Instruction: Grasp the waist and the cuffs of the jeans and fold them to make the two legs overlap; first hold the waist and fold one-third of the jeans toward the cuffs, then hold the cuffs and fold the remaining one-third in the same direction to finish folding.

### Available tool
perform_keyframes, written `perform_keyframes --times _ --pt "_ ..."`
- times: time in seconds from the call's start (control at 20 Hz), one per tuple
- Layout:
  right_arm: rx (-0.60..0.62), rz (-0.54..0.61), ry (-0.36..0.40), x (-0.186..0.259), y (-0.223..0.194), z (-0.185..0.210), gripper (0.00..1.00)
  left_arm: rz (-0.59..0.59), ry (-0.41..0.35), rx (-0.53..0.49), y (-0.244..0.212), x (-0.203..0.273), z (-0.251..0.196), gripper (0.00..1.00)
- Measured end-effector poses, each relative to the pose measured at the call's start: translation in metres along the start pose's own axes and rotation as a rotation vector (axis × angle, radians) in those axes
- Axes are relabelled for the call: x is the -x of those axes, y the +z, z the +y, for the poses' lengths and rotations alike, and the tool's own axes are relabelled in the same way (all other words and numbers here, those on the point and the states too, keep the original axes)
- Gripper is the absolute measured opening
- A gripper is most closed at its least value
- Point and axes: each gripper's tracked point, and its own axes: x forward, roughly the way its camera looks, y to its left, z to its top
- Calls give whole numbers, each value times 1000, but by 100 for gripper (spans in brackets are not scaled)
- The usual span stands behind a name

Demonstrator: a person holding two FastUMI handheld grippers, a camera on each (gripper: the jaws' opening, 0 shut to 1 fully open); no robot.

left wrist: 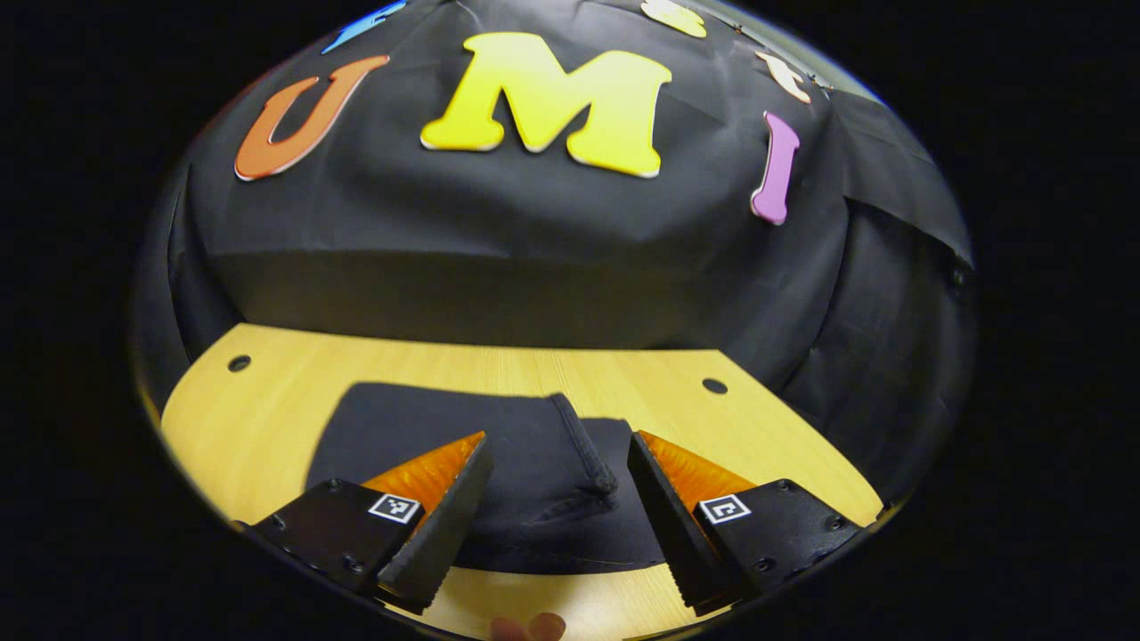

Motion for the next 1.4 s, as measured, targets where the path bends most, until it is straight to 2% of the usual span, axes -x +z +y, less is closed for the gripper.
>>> perform_keyframes --times 0.1,0.2,0.3,0.55,0.75,0.85,0.9,0.95,1.2,1.25,1.4 --pt "30 -75 29 -6 25 27 94 -79 34 0 44 39 23 98" --pt "59 -162 51 -7 55 57 99 -157 77 -3 89 84 49 97" --pt "76 -254 71 -3 83 86 96 -228 113 -10 129 127 70 98" --pt "114 -410 86 21 119 148 94 -326 157 -53 179 219 97 98" --pt "196 -500 100 44 121 190 94 -342 169 -82 182 265 108 98" --pt "184 -505 98 50 117 197 99 -351 180 -82 177 278 110 98" --pt "170 -499 97 52 116 200 99 -353 186 -81 174 283 111 93" --pt "161 -498 90 53 115 201 99 -357 188 -78 172 286 111 98" --pt "144 -510 58 59 114 197 98 -383 167 -74 173 295 103 98" --pt "143 -507 55 59 112 196 98 -384 163 -71 174 295 102 100" --pt "148 -498 63 60 109 199 99 -384 167 -72 173 294 102 98"
